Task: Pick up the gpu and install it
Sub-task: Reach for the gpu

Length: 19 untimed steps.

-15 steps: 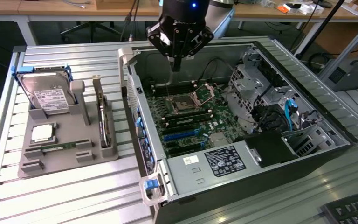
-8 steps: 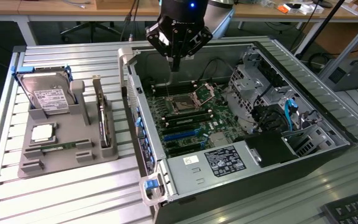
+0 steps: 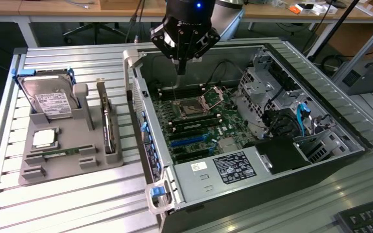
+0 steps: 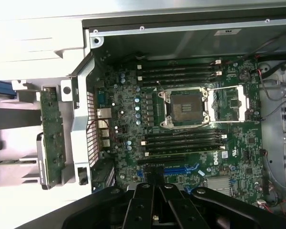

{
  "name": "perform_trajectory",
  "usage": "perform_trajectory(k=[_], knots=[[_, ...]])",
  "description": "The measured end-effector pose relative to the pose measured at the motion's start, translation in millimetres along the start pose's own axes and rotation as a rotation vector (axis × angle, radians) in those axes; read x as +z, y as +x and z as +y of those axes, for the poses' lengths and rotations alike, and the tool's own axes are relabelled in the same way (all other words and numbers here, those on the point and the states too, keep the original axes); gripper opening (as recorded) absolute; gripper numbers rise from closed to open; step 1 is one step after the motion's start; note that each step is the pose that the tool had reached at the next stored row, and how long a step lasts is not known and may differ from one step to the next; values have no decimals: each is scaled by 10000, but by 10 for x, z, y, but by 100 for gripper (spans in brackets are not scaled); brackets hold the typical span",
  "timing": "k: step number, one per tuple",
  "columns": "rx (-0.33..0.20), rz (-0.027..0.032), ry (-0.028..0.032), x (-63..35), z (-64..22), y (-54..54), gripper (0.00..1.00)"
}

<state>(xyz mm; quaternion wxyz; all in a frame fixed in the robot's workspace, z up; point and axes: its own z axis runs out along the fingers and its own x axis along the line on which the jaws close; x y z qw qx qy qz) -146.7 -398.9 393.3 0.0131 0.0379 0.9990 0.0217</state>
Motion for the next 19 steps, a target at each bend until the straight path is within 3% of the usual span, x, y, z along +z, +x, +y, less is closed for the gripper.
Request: perform_trajectory(k=[19], knots=[[0,1,0,-1,-3,44,11]])
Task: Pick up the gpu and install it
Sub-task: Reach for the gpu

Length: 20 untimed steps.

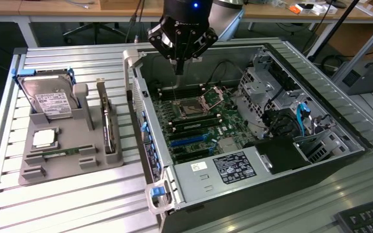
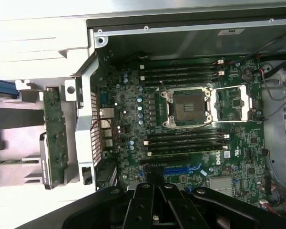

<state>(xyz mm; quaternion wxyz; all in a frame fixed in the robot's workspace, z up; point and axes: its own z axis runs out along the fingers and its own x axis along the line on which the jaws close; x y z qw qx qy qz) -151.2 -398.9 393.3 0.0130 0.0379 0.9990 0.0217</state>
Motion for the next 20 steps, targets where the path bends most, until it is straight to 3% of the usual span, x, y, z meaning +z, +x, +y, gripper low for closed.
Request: perform_trajectory(k=[20], knots=[[-1,0,1,-2,-4,48,11]])
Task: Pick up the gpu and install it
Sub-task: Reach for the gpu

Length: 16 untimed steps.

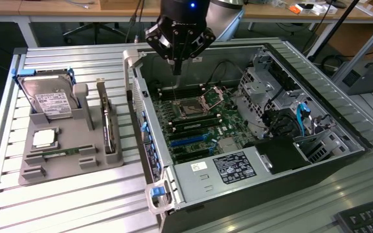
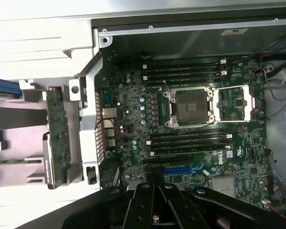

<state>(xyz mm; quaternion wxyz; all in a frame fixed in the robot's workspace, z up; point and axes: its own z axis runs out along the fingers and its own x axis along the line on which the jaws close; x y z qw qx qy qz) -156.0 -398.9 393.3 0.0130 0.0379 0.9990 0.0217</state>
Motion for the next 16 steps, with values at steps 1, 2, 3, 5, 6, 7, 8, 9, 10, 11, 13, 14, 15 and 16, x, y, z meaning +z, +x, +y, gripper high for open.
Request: perform_trajectory(k=[1,2,3,5,6,7,8,9,10,11,13,14,15,16], knots=[[0,0,-1,0,0,3,11],[0,0,-1,0,0,5,11],[0,0,-1,0,-1,8,11],[0,0,-1,0,-1,13,11],[0,-1,-1,0,-1,15,11],[0,0,-1,0,-1,17,11],[0,-1,-1,0,-1,20,11],[0,0,-1,0,-2,21,11],[0,-1,-1,0,-2,25,11],[0,-1,-1,0,-2,29,11],[0,-1,-1,0,-3,33,11],[0,0,-1,-1,-3,35,11],[0,-1,-1,-1,-3,37,11],[0,0,-1,-1,-3,39,11]])
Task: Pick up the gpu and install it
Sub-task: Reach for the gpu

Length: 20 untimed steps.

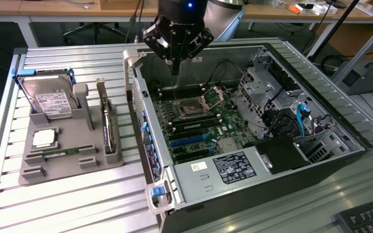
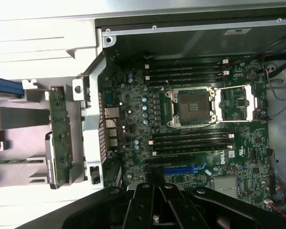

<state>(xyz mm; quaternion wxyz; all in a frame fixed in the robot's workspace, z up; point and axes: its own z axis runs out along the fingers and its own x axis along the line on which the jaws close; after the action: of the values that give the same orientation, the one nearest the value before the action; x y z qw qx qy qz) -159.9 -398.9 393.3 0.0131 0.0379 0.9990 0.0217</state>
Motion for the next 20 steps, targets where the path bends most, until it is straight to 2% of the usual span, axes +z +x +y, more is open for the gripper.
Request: perform_trajectory(k=[20], knots=[[0,0,0,-2,-5,64,11]])
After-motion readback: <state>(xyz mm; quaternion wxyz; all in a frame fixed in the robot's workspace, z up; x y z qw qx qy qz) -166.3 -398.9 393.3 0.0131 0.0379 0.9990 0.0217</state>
